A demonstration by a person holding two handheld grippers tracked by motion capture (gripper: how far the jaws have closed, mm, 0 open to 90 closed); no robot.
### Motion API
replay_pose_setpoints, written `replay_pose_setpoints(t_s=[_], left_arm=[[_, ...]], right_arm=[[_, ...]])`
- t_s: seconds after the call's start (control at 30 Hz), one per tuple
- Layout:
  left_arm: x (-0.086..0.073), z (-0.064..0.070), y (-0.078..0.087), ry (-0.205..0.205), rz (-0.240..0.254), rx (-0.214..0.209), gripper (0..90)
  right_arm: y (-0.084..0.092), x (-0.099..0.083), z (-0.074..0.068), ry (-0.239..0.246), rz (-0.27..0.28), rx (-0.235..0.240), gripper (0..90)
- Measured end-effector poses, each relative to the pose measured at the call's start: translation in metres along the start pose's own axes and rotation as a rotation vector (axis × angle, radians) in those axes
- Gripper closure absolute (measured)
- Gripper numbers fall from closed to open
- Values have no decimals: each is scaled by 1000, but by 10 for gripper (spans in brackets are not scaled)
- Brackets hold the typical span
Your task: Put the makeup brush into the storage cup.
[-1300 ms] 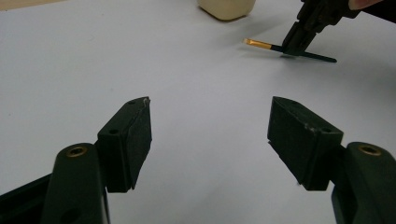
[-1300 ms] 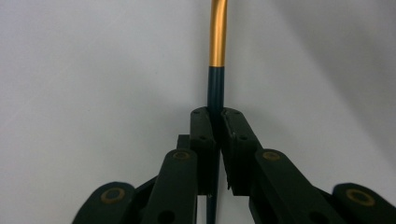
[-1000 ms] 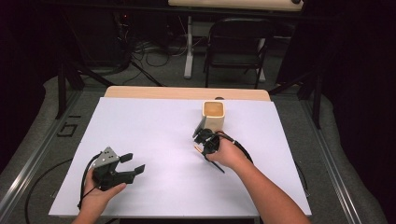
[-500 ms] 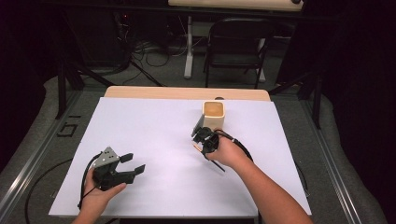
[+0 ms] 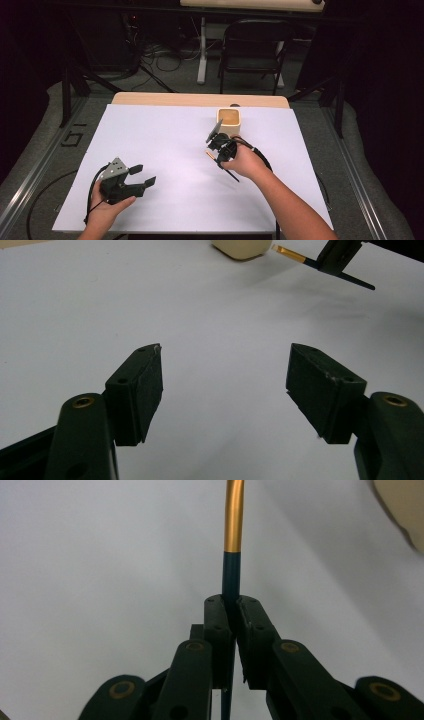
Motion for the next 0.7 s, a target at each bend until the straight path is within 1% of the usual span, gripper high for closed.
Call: replay_pose_setpoints(t_s=[0.03,0.07,0.1,0.13,0.17,0.2,0.23,0.27,0.3,0.33,0.37,0.4,0.43,0.47,0.5,0.53,0.57,0.6,0.63,0.67,0.7], left_arm=[[0,0,0,0,0,0,312],[0,0,0,1,1,0,312],[0,0,0,1,0,-1,313],[0,0,0,1,-1,-2,313],[0,0,0,2,-1,-2,314],[0,0,0,2,-1,-2,314],[0,0,0,3,-1,-3,314],[0,0,0,4,-1,-4,314],[0,1,0,4,-1,-4,315],[0,1,0,4,-1,-4,315],[0,1,0,4,-1,-4,316],[0,1,0,4,-1,-4,316],[0,1,0,4,0,-3,316],[0,1,-1,3,-1,-3,317],[0,1,-1,3,0,-4,317],[0,1,0,4,1,-2,316],[0,1,0,4,1,-2,316],[1,1,0,4,1,1,316],[1,1,0,3,5,-2,317],[1,1,0,1,4,-2,317],[1,2,0,6,4,-4,317]], right_arm=[[1,0,-1,-12,15,11,838],[3,0,0,-15,33,11,838],[5,-1,1,-6,37,1,838],[6,-1,0,-19,59,7,838],[8,-2,0,-20,55,11,838],[9,-2,0,-16,83,7,838],[12,-3,0,-9,77,2,837],[14,-3,-1,-18,84,6,837],[15,-4,-1,-25,108,11,838],[15,-4,-1,-24,145,2,837],[18,-4,-2,-27,138,8,838],[21,-5,-1,-23,140,-3,837],[21,-5,-1,-27,172,2,837],[24,-7,-1,-22,163,-4,838],[26,-7,-2,-25,179,6,838],[27,-8,-2,-25,192,-4,838],[27,-8,-2,-25,192,-4,838],[30,-9,-2,-23,227,-6,838],[31,-9,-3,-19,251,5,837],[34,-10,-3,-22,261,0,837],[36,-11,-3,-23,263,7,837]])
Point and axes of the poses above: each handheld gripper's, and its own axes: y roughly backward along the jaws, x roughly out of its top, z roughly to its right, the point moved 4 cm from there along -y, roughly forward along the jaws, and after that the axes turned 1 degree about x, right-handed, at the moved point
